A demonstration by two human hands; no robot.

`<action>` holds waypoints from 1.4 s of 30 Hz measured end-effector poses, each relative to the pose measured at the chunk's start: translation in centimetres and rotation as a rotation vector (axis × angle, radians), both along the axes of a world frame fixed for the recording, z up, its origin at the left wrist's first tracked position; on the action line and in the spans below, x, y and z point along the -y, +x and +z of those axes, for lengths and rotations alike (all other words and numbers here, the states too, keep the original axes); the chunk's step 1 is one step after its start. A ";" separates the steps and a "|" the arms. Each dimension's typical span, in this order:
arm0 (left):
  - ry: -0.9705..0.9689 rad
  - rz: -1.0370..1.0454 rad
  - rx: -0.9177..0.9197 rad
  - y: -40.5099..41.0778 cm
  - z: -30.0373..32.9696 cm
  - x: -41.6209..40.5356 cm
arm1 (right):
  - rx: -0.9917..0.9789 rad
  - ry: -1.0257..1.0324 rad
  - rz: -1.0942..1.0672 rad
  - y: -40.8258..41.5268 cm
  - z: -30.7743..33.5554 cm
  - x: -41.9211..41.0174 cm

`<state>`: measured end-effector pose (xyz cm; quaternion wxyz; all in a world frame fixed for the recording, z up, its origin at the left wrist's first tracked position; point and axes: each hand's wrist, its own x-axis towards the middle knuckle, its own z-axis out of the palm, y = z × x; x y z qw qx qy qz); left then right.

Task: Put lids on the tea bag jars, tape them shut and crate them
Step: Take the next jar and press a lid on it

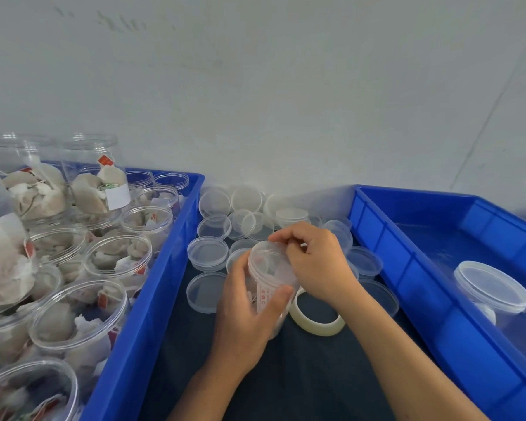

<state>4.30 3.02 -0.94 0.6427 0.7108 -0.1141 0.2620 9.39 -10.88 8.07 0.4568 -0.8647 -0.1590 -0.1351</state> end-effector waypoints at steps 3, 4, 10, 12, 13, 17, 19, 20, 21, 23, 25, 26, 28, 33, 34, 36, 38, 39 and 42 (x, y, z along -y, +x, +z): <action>-0.014 -0.019 -0.008 0.1 0.1 0.0 | -0.012 -0.098 0.030 -0.1 0.8 0.2; -0.010 -0.012 -0.009 0.1 0.1 0.0 | -0.035 -0.171 0.059 -0.3 1.2 0.3; -0.019 -0.027 -0.026 0.1 0.3 0.1 | 0.021 -0.500 0.120 -1.6 2.1 0.1; -0.042 -0.038 -0.027 0.1 0.3 0.0 | -0.008 -0.507 0.167 -1.7 2.6 0.4; -0.043 -0.040 -0.031 0.1 0.2 0.0 | -0.033 -0.510 0.195 -1.6 2.8 0.6; -0.033 -0.040 -0.050 0.2 0.2 -0.1 | -0.151 -0.510 0.313 -1.6 3.8 1.5; -0.024 -0.061 -0.052 0.3 0.2 0.0 | -0.148 -0.535 0.321 -1.5 4.0 1.5; -0.019 -0.071 -0.051 0.3 0.1 0.0 | -0.142 -0.548 0.329 -1.5 4.0 1.4; -0.016 -0.077 -0.049 0.3 0.0 0.0 | -0.145 -0.556 0.348 -1.4 4.0 1.2; -0.026 -0.070 -0.049 0.2 -0.2 -0.1 | -0.182 -0.560 0.409 -1.3 4.1 1.0; -0.036 -0.046 -0.054 0.0 -0.1 -0.1 | -0.217 -0.550 0.458 -1.3 4.3 1.0; -0.027 -0.033 -0.050 0.0 0.0 -0.1 | -0.216 -0.547 0.453 -1.3 4.4 1.0; 0.009 -0.006 -0.025 -0.2 0.4 0.2 | -0.155 -0.574 0.340 -1.6 4.5 0.7; 0.135 0.078 0.028 -0.6 1.0 0.5 | 0.123 -0.933 -0.056 -2.9 4.0 -0.7; 0.135 0.087 0.031 -0.6 1.0 0.5 | 0.124 -0.940 -0.049 -3.1 4.1 -0.6; 0.124 0.104 0.029 -0.6 1.0 0.3 | 0.031 -0.884 0.008 -3.0 4.7 -0.1; 0.127 0.114 0.023 -0.5 0.9 0.2 | -0.082 -0.819 0.053 -2.7 5.1 0.5; 0.128 0.112 0.019 -0.5 0.8 0.2 | -0.094 -0.814 0.047 -2.7 5.1 0.6; 0.147 0.097 0.003 -0.5 0.6 0.3 | 0.036 -0.909 -0.075 -2.8 4.6 0.3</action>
